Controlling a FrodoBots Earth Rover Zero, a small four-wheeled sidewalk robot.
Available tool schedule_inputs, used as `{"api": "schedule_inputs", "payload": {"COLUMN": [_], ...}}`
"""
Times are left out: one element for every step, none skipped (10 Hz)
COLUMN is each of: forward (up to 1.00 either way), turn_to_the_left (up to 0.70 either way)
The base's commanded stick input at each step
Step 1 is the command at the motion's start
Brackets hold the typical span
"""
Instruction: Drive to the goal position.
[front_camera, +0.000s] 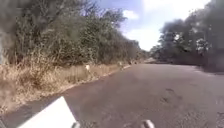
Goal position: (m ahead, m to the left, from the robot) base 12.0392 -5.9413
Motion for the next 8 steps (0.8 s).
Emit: {"api": "schedule_inputs", "payload": {"forward": [0.0,0.0,0.0,0.0,0.0,0.0,0.0,0.0], "turn_to_the_left": [-0.5,-0.5,-0.5,-0.5,-0.5,-0.5,-0.5,-0.5]}}
